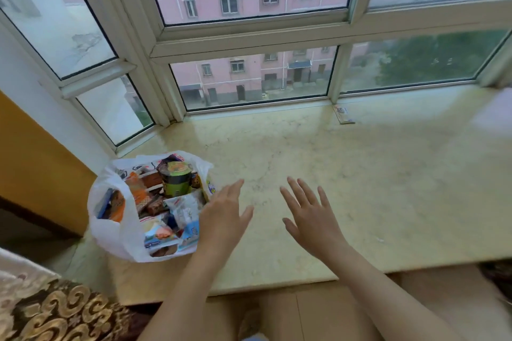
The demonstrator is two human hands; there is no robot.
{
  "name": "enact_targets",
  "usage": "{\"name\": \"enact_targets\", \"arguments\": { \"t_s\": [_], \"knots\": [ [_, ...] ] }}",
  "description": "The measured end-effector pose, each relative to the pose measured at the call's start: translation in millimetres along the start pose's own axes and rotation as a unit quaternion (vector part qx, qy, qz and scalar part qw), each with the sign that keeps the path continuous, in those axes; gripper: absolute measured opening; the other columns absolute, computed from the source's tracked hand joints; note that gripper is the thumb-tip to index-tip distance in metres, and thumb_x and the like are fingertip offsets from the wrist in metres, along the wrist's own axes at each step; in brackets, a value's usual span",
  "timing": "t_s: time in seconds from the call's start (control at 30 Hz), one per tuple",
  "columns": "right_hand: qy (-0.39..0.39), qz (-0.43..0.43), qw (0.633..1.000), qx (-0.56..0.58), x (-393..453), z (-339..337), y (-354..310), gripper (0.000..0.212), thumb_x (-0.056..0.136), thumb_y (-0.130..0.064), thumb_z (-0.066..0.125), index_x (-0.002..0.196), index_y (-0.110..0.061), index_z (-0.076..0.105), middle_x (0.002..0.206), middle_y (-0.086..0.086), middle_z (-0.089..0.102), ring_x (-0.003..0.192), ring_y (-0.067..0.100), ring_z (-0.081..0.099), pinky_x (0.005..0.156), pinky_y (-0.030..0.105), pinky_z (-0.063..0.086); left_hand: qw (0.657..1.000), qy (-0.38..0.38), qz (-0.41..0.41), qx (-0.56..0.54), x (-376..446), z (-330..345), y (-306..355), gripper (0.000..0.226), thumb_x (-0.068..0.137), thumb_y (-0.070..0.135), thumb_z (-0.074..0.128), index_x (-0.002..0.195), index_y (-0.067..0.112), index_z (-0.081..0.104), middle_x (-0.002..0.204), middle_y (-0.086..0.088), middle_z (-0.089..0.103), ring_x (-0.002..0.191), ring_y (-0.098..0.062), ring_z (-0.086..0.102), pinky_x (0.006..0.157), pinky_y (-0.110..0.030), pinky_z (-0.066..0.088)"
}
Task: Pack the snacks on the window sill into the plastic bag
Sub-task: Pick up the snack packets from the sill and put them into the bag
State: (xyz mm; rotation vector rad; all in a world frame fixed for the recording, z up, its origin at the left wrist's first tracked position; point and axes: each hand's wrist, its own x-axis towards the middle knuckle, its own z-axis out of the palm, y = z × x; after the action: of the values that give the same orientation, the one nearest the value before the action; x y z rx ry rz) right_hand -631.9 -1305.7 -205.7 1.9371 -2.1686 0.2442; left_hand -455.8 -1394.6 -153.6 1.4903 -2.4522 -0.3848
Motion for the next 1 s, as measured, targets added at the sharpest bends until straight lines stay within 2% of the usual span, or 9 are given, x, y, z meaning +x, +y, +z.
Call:
{"name": "enact_targets", "arguments": {
  "t_s": [0.23,0.47,0.7,0.8,0.87,0.93,1.0],
  "knots": [
    [-0.005,0.074,0.997,0.002,-4.4,9.3,73.6,0.076,0.078,-0.042,0.070,0.142,-0.014,0.037,0.148,0.011,0.040,0.134,0.030,0.042,0.102,0.053,0.040,0.995,-0.020,0.092,0.035,51.0,41.4,62.7,0.064,0.091,0.044,0.054,0.148,0.027,0.031,0.144,0.008,0.044,0.127,-0.016,0.044,0.098,-0.030,0.039],
    [-0.048,0.138,0.989,-0.012,6.3,20.8,157.9,0.077,0.076,-0.043,0.070,0.141,-0.015,0.040,0.145,0.010,0.045,0.131,0.029,0.046,0.099,0.050,0.044,0.990,-0.048,0.131,0.016,124.4,87.2,124.9,0.073,0.086,0.040,0.064,0.149,0.025,0.031,0.141,0.001,0.050,0.123,-0.021,0.051,0.092,-0.036,0.046],
    [-0.040,0.195,0.980,-0.025,15.7,30.5,240.3,0.075,0.075,-0.043,0.071,0.138,-0.015,0.040,0.140,0.011,0.051,0.126,0.028,0.051,0.094,0.048,0.048,0.975,-0.098,0.197,0.010,189.5,137.4,194.4,0.074,0.087,0.041,0.062,0.151,0.025,0.027,0.144,0.001,0.045,0.127,-0.021,0.046,0.096,-0.034,0.041],
    [-0.055,0.213,0.975,-0.026,21.3,37.3,274.1,0.062,0.084,-0.044,0.052,0.138,-0.015,0.041,0.140,0.010,0.050,0.126,0.027,0.051,0.095,0.047,0.048,0.974,-0.104,0.202,0.010,211.8,154.0,218.4,0.075,0.088,0.041,0.060,0.152,0.025,0.024,0.147,0.002,0.042,0.131,-0.020,0.041,0.100,-0.033,0.038],
    [-0.068,0.222,0.972,-0.017,29.1,42.4,296.7,0.062,0.083,-0.046,0.039,0.137,-0.016,0.041,0.139,0.010,0.051,0.125,0.026,0.052,0.094,0.046,0.049,0.976,-0.108,0.191,0.009,225.3,165.8,231.2,0.076,0.087,0.041,0.062,0.151,0.024,0.025,0.148,0.001,0.041,0.133,-0.022,0.040,0.101,-0.035,0.037],
    [-0.064,0.214,0.975,-0.012,40.0,49.5,321.4,0.062,0.082,-0.046,0.047,0.136,-0.017,0.041,0.138,0.010,0.052,0.124,0.026,0.052,0.092,0.046,0.050,0.978,-0.105,0.181,0.011,238.9,178.6,243.6,0.078,0.086,0.041,0.064,0.151,0.023,0.026,0.148,-0.001,0.041,0.133,-0.023,0.040,0.103,-0.036,0.037],
    [-0.057,0.199,0.978,0.000,53.2,60.3,349.3,0.070,0.076,-0.043,0.067,0.135,-0.016,0.042,0.137,0.010,0.053,0.123,0.028,0.054,0.091,0.047,0.051,0.980,-0.100,0.169,0.015,254.1,192.6,257.9,0.080,0.085,0.040,0.065,0.152,0.023,0.025,0.149,-0.001,0.040,0.134,-0.024,0.040,0.103,-0.037,0.037]
  ]
}}
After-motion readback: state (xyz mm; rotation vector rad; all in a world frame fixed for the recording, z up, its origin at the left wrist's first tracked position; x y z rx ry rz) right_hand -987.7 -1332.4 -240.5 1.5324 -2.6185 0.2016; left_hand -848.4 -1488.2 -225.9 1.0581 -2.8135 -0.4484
